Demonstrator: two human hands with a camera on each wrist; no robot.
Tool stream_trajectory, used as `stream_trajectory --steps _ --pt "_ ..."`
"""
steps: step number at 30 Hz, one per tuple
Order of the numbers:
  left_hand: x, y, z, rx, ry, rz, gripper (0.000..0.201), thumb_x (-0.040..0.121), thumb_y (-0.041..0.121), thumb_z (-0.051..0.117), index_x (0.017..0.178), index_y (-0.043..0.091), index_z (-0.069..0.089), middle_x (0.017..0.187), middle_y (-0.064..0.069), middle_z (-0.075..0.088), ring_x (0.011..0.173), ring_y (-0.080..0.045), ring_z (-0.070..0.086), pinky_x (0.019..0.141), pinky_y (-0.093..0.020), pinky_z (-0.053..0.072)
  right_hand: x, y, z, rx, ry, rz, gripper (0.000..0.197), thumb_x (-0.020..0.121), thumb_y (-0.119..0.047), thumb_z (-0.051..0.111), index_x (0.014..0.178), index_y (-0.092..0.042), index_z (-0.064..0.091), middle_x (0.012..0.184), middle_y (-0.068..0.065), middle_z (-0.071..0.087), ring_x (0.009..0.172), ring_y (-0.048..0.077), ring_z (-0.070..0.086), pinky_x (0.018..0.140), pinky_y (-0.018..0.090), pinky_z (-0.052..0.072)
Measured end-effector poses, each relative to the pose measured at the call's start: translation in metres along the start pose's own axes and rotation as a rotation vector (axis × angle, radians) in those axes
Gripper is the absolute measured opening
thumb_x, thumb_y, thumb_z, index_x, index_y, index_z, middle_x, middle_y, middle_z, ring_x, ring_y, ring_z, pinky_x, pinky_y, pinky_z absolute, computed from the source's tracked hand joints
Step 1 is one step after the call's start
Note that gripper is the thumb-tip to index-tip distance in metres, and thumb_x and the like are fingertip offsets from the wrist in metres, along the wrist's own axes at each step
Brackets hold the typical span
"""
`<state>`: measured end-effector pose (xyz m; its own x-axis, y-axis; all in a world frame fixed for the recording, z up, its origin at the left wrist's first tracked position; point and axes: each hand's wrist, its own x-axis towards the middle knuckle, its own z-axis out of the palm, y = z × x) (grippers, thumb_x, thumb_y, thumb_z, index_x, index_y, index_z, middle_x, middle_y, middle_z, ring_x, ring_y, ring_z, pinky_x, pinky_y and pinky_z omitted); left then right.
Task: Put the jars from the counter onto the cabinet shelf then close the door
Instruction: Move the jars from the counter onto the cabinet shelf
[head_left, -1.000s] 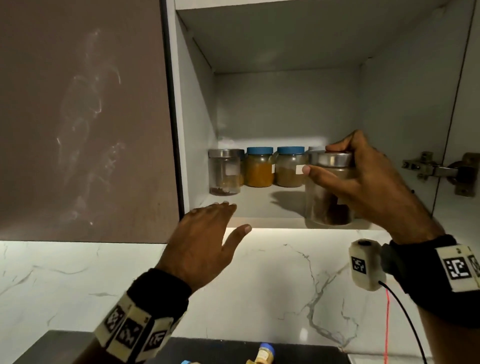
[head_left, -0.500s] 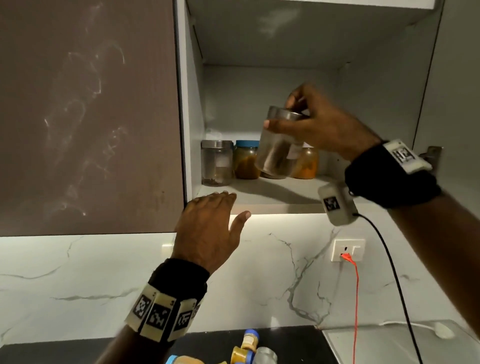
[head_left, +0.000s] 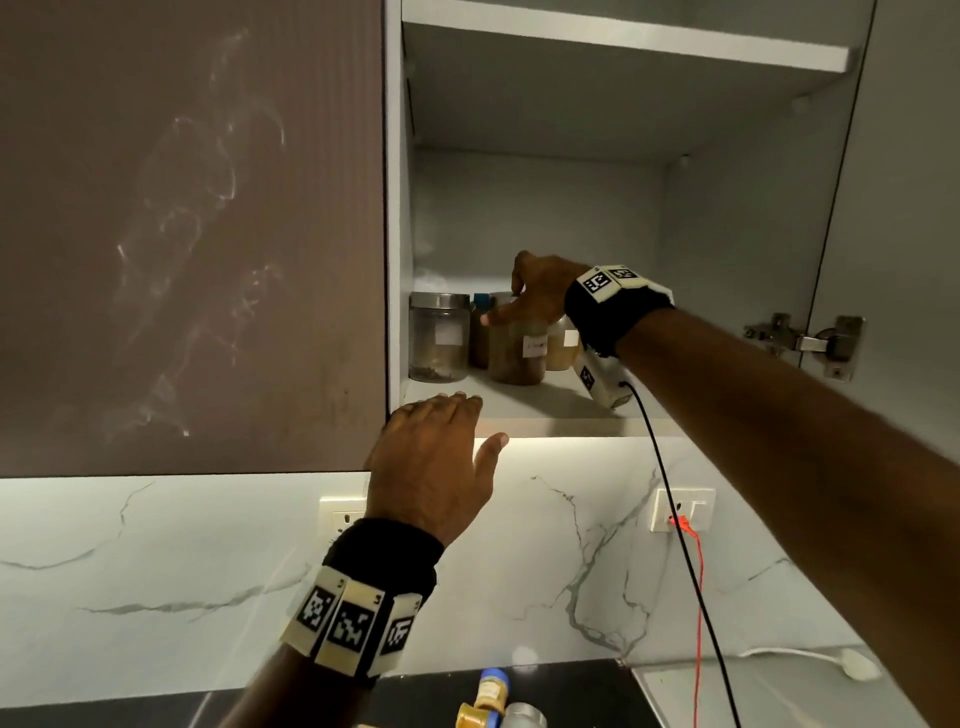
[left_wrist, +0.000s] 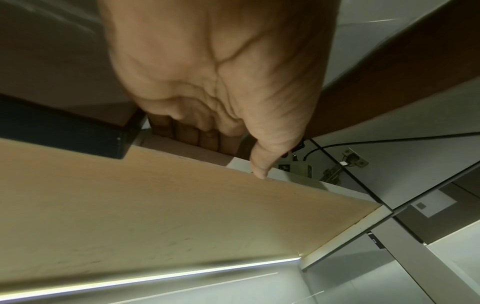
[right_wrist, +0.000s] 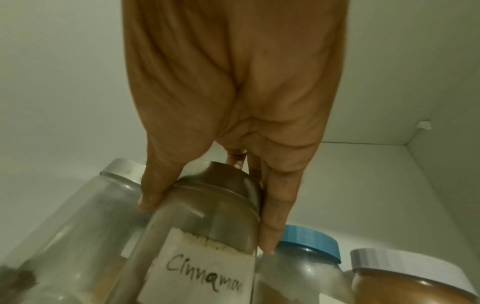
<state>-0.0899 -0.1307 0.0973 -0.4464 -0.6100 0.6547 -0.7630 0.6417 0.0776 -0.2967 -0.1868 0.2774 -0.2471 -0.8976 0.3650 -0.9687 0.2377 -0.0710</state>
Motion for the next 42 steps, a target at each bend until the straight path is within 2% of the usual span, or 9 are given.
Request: stream_trajectory --steps 3,9,16,19,24,28,31,38,42 --pt "0.0 0.001 0.0 0.004 0.009 0.006 0.063 0.102 0.061 0.036 0.152 0.024 0.046 0.156 0.001 0.05 0.145 -0.02 0.045 0.122 -0.039 0.028 0.012 0.001 0.008 0.009 0.009 0.023 0.085 0.079 -0.076 0.074 0.137 -0.019 0.048 0.13 0.007 0.06 0.108 0.029 0.062 0.083 0.041 0.051" --pt "0.0 0.0 0.0 0.0 0.017 0.007 0.062 0.102 0.06 0.037 0.15 0.022 0.049 0.153 0.0 0.053 0.142 -0.021 0.048 0.12 -0.039 0.03 0.017 -0.005 0.011 0.011 0.023 0.037 0.083 0.07 -0.087 0.07 0.115 -0.019 0.054 0.103 0.005 0.067 0.089 0.025 0.067 0.08 0.041 0.058" --pt "-0.001 0.0 0.001 -0.019 0.005 0.003 0.063 0.103 0.059 0.038 0.152 0.022 0.046 0.156 -0.002 0.05 0.146 -0.023 0.045 0.123 -0.041 0.027 0.013 -0.014 0.01 0.035 0.022 0.028 0.083 0.071 -0.086 0.07 0.12 -0.021 0.052 0.096 0.001 0.06 0.086 0.022 0.064 0.075 0.038 0.052" --pt "-0.001 0.0 0.0 -0.021 0.011 0.003 0.063 0.103 0.059 0.039 0.151 0.021 0.048 0.155 -0.003 0.051 0.145 -0.024 0.046 0.122 -0.042 0.028 0.01 -0.012 0.009 0.042 -0.008 0.027 0.08 0.072 -0.088 0.068 0.12 -0.027 0.051 0.112 0.004 0.064 0.097 0.028 0.067 0.088 0.045 0.058" --pt "-0.002 -0.001 -0.001 -0.006 0.018 0.013 0.061 0.103 0.058 0.04 0.15 0.02 0.048 0.153 -0.002 0.053 0.142 -0.023 0.048 0.12 -0.04 0.03 -0.007 -0.01 -0.007 -0.061 0.078 -0.076 0.067 0.091 -0.078 0.056 0.131 -0.024 0.064 0.147 0.007 0.057 0.13 0.031 0.056 0.095 0.039 0.042" --pt "-0.001 -0.005 0.002 -0.036 0.096 0.039 0.059 0.101 0.057 0.044 0.144 0.019 0.056 0.145 -0.004 0.061 0.133 -0.025 0.057 0.114 -0.043 0.037 -0.034 -0.002 -0.017 -0.088 0.026 -0.091 0.075 0.09 -0.082 0.051 0.151 -0.039 0.053 0.167 -0.002 0.04 0.152 0.03 0.038 0.121 0.05 0.029" --pt "-0.002 -0.006 0.007 -0.02 0.122 0.072 0.058 0.1 0.057 0.042 0.143 0.02 0.057 0.144 -0.004 0.062 0.13 -0.026 0.058 0.112 -0.044 0.038 -0.063 0.0 -0.013 -0.028 0.063 -0.124 0.077 0.093 -0.076 0.055 0.158 -0.037 0.042 0.167 -0.001 0.038 0.152 0.028 0.038 0.121 0.046 0.029" --pt "-0.005 -0.007 0.009 -0.052 0.189 0.11 0.056 0.102 0.054 0.042 0.142 0.019 0.058 0.143 -0.005 0.063 0.132 -0.027 0.057 0.113 -0.045 0.036 -0.146 0.002 0.013 0.1 0.209 -0.206 0.057 0.101 -0.055 0.06 0.148 -0.023 0.054 0.144 0.003 0.063 0.123 0.018 0.06 0.095 0.028 0.041" --pt "-0.028 -0.008 0.022 -0.176 0.262 0.188 0.052 0.105 0.043 0.044 0.149 0.016 0.049 0.157 -0.005 0.048 0.149 -0.023 0.039 0.124 -0.043 0.027 -0.205 0.004 0.043 0.161 0.309 -0.22 0.064 0.103 -0.059 0.053 0.156 -0.026 0.043 0.156 0.001 0.053 0.135 0.016 0.053 0.109 0.031 0.042"
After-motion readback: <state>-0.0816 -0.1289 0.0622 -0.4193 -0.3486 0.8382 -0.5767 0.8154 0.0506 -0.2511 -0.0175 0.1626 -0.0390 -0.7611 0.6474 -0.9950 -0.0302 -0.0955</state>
